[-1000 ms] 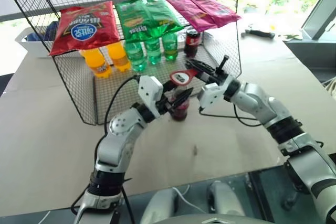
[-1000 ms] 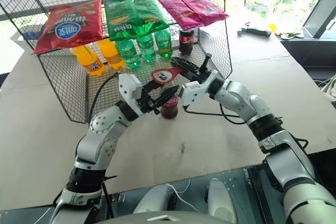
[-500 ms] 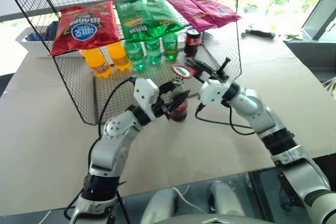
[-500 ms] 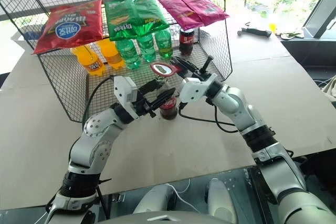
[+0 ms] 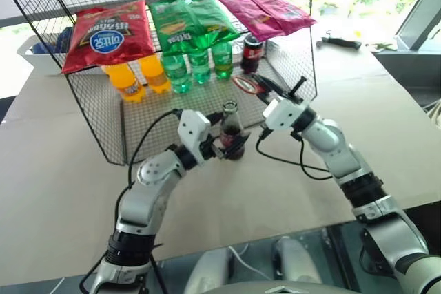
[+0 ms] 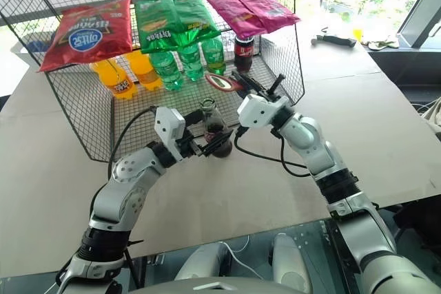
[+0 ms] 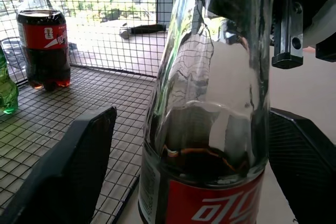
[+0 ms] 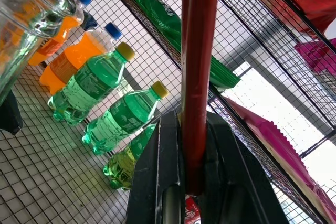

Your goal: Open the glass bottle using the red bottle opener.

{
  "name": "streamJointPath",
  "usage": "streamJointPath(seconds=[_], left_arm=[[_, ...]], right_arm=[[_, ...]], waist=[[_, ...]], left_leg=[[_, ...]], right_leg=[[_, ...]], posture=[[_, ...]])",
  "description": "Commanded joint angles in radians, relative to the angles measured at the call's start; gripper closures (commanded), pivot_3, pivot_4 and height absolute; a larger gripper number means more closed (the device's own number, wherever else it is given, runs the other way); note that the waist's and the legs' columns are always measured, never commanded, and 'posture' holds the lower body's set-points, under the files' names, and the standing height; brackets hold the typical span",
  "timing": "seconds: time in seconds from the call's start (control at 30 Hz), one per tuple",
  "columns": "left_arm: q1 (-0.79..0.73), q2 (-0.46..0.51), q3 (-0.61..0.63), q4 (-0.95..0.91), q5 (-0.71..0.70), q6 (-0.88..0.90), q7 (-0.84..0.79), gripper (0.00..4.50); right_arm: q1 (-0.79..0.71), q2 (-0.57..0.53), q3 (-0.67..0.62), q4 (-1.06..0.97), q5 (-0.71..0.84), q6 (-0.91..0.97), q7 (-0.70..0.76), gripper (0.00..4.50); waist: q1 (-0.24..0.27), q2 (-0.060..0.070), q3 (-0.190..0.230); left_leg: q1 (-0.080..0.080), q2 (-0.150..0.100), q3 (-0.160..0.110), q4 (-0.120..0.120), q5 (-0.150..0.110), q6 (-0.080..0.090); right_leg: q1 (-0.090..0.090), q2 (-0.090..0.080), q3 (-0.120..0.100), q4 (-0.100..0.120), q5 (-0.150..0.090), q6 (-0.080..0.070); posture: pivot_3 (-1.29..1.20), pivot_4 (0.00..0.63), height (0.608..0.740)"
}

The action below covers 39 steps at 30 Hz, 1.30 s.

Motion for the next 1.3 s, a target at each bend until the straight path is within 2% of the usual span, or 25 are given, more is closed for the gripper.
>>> streamJointPath(seconds=[0.03,0.13,0.23,0.37,0.5,0.57,0.6,0.67,0.83,0.9,1.03,1.2,1.3], left_arm=[[0.022,0.016,0.004,-0.046,-0.009,-0.01,-0.018,0.04],[0.058,0.047,0.021,-0.083,-0.023,0.0,-0.037,0.04],[0.115,0.093,0.056,-0.129,-0.042,0.012,-0.053,0.04],[0.274,0.169,0.136,-0.207,-0.071,0.019,-0.082,0.04],[0.391,0.188,0.173,-0.228,-0.06,-0.005,-0.076,0.04],[0.438,0.184,0.177,-0.196,-0.011,-0.041,-0.054,0.04],[0.454,0.177,0.179,-0.179,0.006,-0.053,-0.04,0.01],[0.475,0.166,0.184,-0.159,0.038,-0.069,-0.008,0.0],[0.511,0.163,0.191,-0.169,0.074,-0.073,0.029,0.0],[0.531,0.158,0.208,-0.18,0.073,-0.069,0.048,0.0],[0.568,0.15,0.25,-0.205,0.048,-0.05,0.073,0.0],[0.609,0.14,0.286,-0.223,0.063,-0.063,0.095,0.0],[0.636,0.141,0.29,-0.232,0.058,-0.072,0.084,0.0]], right_arm=[[0.022,0.017,-0.047,-0.061,0.077,0.043,0.025,4.5],[0.091,0.036,-0.077,-0.131,0.205,0.171,0.093,4.5],[0.215,0.034,-0.101,-0.27,0.38,0.429,0.193,4.5],[0.456,-0.055,-0.117,-0.575,0.759,1.018,0.295,4.5],[0.54,-0.117,-0.146,-0.698,0.929,1.319,0.283,4.5],[0.536,-0.09,-0.193,-0.698,0.988,1.388,0.244,4.5],[0.525,-0.071,-0.22,-0.692,1.003,1.405,0.218,4.07],[0.51,-0.082,-0.232,-0.694,0.996,1.406,0.224,3.33],[0.5,-0.115,-0.281,-0.678,0.939,1.352,0.207,1.02],[0.525,-0.189,-0.269,-0.662,0.846,1.252,0.257,0.06],[0.623,-0.293,-0.302,-0.605,0.702,0.963,0.359,0.06],[0.774,-0.34,-0.419,-0.528,0.709,0.704,0.55,0.06],[0.814,-0.352,-0.449,-0.497,0.734,0.64,0.631,0.06]], waist=[[0.0,0.0,0.0],[0.0,0.0,0.0],[0.002,0.0,0.0],[0.004,0.002,0.001],[0.002,0.005,0.004],[0.004,0.004,0.004],[0.004,0.004,0.004],[0.005,0.005,0.004],[0.009,0.003,0.004],[0.008,0.003,0.004],[0.009,0.002,0.004],[0.008,0.002,0.005],[0.007,0.002,0.005]], left_leg=[[0.0,0.0,0.0,0.0,0.0,0.0],[0.0,0.001,0.0,-0.001,0.0,0.0],[-0.001,0.002,-0.001,-0.001,0.0,0.0],[-0.002,0.003,-0.002,-0.002,-0.001,0.001],[-0.002,0.004,0.0,-0.002,-0.003,0.005],[-0.001,0.004,0.0,-0.001,-0.004,0.007],[0.0,0.005,-0.001,-0.001,-0.004,0.007],[0.001,0.005,0.0,-0.001,-0.004,0.007],[0.0,0.004,-0.001,0.001,-0.004,0.007],[0.0,0.003,-0.001,0.001,-0.002,0.003],[-0.001,0.003,-0.001,-0.001,-0.002,0.003],[-0.001,0.004,0.0,-0.001,-0.003,0.003],[0.0,0.004,0.001,-0.001,-0.005,0.007]], right_leg=[[0.0,0.0,0.0,0.0,0.0,0.0],[0.0,0.0,0.0,0.0,0.0,0.0],[0.0,0.0,0.0,-0.001,0.0,0.0],[0.0,-0.001,-0.001,-0.003,0.0,0.0],[0.0,-0.001,0.0,-0.005,0.0,-0.001],[0.002,-0.001,-0.001,-0.004,-0.001,-0.001],[0.002,-0.001,-0.002,-0.004,-0.001,-0.001],[0.003,0.0,-0.002,-0.004,0.0,0.0],[0.003,0.0,-0.003,-0.003,0.0,0.0],[0.003,0.0,-0.003,-0.003,0.0,0.0],[0.003,0.0,-0.004,-0.006,-0.001,0.001],[0.003,-0.001,-0.003,-0.007,-0.001,0.001],[0.004,-0.001,-0.002,-0.007,-0.001,0.001]], posture=[[0.0,0.15,0.74],[0.0,0.15,0.74],[0.0,0.15,0.74],[0.0,0.15,0.74],[0.0,0.15,0.74],[0.0,0.15,0.74],[0.0,0.15,0.74],[0.0,0.15,0.74],[0.0,0.15,0.74],[0.0,0.15,0.74],[0.0,0.15,0.74],[0.0,0.15,0.74],[0.0,0.15,0.74]])
